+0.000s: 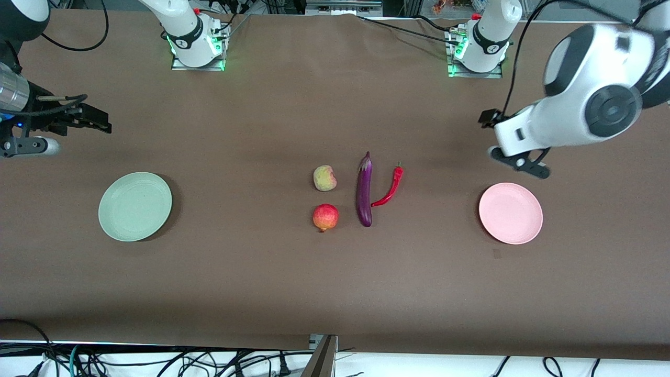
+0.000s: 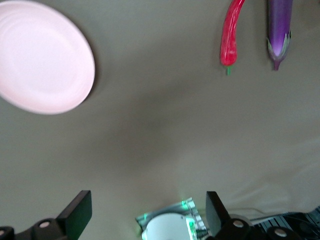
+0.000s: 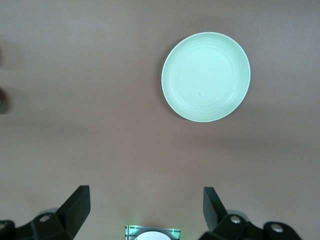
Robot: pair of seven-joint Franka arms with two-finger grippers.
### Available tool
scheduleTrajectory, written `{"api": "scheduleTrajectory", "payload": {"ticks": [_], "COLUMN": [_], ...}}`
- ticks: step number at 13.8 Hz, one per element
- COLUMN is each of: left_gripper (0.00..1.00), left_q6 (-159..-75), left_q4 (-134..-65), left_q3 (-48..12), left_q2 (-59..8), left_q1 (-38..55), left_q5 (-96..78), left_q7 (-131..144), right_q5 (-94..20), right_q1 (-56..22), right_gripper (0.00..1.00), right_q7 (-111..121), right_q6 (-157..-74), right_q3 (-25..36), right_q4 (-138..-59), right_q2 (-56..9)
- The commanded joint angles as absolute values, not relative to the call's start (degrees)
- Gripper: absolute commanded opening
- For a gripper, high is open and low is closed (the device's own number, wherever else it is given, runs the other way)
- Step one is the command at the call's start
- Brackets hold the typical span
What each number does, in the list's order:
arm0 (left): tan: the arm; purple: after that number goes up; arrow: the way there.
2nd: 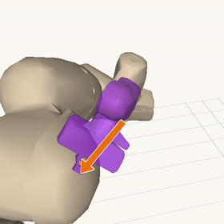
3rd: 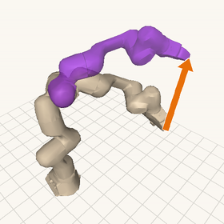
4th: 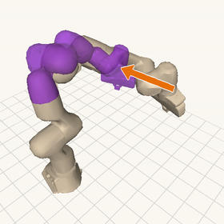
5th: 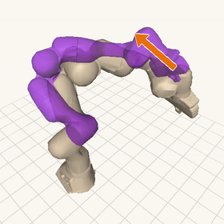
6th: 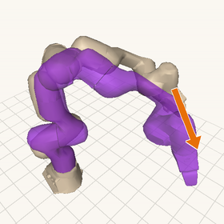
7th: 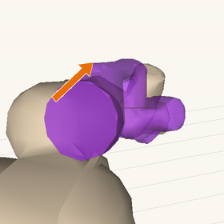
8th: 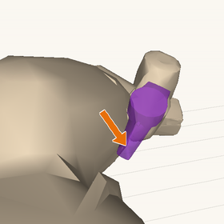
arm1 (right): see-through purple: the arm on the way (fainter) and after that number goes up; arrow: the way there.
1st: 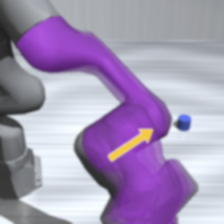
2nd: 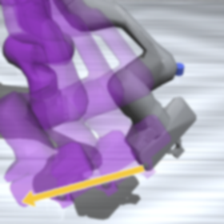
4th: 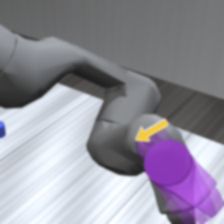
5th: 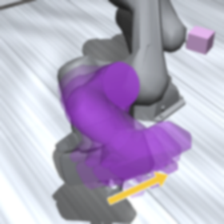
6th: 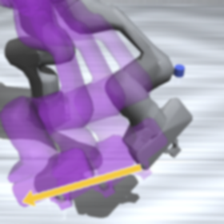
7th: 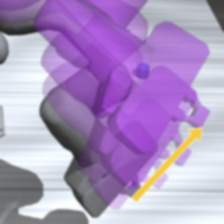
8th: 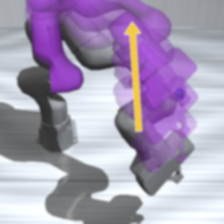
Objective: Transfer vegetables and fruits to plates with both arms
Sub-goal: 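Grasp the red chili with the left gripper while the right gripper approaches the apple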
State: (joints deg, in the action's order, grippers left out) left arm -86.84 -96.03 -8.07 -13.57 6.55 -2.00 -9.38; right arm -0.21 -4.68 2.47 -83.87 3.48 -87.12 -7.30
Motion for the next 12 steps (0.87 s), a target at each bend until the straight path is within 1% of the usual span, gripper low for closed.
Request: {"api": "scheduleTrajectory", "payload": {"ticks": [1, 3, 5, 6, 9, 10, 12], "left_gripper": [1.00, 1.00, 1.00, 1.00, 1.00, 1.00, 1.00], "left_q6": [-96.1, -108.0, -119.4, -123.9, -131.0, -132.7, -133.5], "left_q4": [-95.9, -101.3, -106.7, -107.6, -107.6, -107.6, -107.6], "left_q3": [-11.4, -13.6, -14.0, -13.9, -13.6, -13.6, -13.7], "left_q2": [-21.4, -23.3, -25.0, -26.3, -30.2, -31.0, -32.4], "left_q1": [6.6, 6.8, 9.7, 11.1, 17.2, 17.9, 18.7], "left_q5": [-2.1, -1.8, -1.8, -1.8, -1.1, 0.8, 6.0], "left_q7": [-10.9, -10.7, -9.6, -7.5, 3.3, 5.2, 8.5], "right_q5": [-1.3, -2.2, -5.4, -6.4, -8.1, -8.2, -9.8], "right_q1": [-3.7, -4.1, -5.2, -6.0, -9.6, -10.7, -14.2], "right_gripper": [1.00, 1.00, 1.00, 1.00, 1.00, 1.00, 1.00], "right_q7": [3.1, 2.1, 0.4, -2.4, -9.7, -11.7, -15.7], "right_q6": [-83.7, -84.0, -86.6, -87.8, -91.5, -93.1, -96.2], "right_q3": [3.8, 3.7, 3.3, 3.3, 3.3, 3.2, 3.2], "right_q4": [-86.4, -86.4, -86.4, -86.4, -86.5, -86.5, -86.6], "right_q2": [-9.1, -10.2, -11.8, -12.8, -15.4, -16.3, -18.4]}}
